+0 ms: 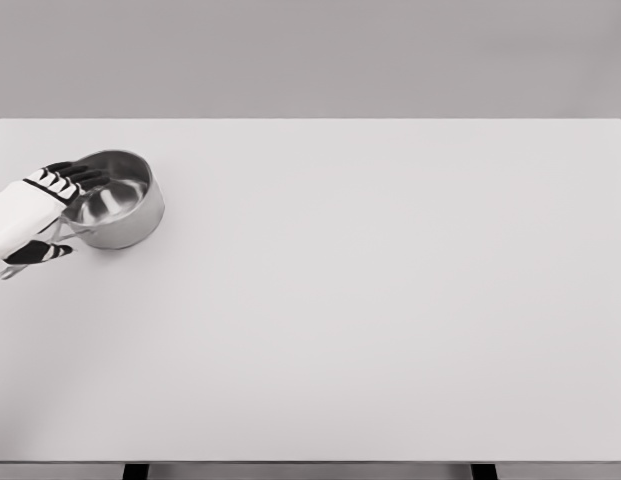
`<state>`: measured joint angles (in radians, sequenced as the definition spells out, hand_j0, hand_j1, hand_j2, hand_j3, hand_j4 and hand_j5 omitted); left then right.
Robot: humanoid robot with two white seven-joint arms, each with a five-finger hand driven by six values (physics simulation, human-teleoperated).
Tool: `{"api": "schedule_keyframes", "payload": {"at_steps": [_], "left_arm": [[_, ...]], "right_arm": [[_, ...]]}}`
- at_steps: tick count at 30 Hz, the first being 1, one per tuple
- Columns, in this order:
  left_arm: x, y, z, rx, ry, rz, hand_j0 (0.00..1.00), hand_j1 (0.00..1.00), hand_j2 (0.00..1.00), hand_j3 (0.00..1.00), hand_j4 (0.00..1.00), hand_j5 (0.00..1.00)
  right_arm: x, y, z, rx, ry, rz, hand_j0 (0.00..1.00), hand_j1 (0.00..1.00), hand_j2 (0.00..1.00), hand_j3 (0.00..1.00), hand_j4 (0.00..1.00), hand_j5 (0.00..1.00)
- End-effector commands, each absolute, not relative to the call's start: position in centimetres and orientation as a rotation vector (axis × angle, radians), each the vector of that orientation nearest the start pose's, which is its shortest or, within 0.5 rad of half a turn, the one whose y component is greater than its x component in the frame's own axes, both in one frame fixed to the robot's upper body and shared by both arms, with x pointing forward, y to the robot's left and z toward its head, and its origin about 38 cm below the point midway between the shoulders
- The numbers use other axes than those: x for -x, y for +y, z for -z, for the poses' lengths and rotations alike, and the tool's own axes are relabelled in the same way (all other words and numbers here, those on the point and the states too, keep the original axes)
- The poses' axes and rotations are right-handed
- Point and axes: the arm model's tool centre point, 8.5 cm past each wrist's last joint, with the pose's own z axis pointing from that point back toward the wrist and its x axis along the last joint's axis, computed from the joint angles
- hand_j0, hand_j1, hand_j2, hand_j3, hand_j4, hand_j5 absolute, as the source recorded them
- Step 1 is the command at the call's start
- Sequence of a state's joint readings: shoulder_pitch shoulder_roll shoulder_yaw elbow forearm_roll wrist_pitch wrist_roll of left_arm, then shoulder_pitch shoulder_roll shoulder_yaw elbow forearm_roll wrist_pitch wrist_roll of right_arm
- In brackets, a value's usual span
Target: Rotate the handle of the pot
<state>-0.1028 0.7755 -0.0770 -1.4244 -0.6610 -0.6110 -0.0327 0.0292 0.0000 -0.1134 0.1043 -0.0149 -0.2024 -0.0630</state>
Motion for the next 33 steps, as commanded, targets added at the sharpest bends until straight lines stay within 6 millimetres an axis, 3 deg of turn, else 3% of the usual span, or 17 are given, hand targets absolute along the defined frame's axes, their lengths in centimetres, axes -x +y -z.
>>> {"api": "schedule_keyframes", "payload": {"at_steps": [1,15,20,28,33], "left_arm": [[-37.2,42.2,-16.2,-0.817,-1.552,1.578,1.00,1.00,1.00,1.00,1.00,1.00],[-37.3,48.1,-17.2,-0.920,-1.417,1.525,1.00,1.00,1.00,1.00,1.00,1.00],[-37.7,49.1,-17.3,-0.938,-1.397,1.507,1.00,1.00,1.00,1.00,1.00,1.00],[-39.1,48.6,-18.9,-0.972,-1.432,1.502,1.00,1.00,1.00,1.00,1.00,1.00],[-39.8,49.1,-18.7,-0.987,-1.411,1.488,1.00,1.00,1.00,1.00,1.00,1.00]], "right_arm": [[3.5,-27.5,25.7,0.160,-0.070,0.128,1.00,1.00,1.00,1.00,1.00,1.00],[3.5,-27.5,25.7,0.160,-0.070,0.128,1.00,1.00,1.00,1.00,1.00,1.00],[3.5,-27.5,25.7,0.160,-0.070,0.128,1.00,1.00,1.00,1.00,1.00,1.00],[3.6,-27.5,25.7,0.160,-0.069,0.128,1.00,1.00,1.00,1.00,1.00,1.00],[3.6,-27.5,25.7,0.160,-0.069,0.128,1.00,1.00,1.00,1.00,1.00,1.00]]}}
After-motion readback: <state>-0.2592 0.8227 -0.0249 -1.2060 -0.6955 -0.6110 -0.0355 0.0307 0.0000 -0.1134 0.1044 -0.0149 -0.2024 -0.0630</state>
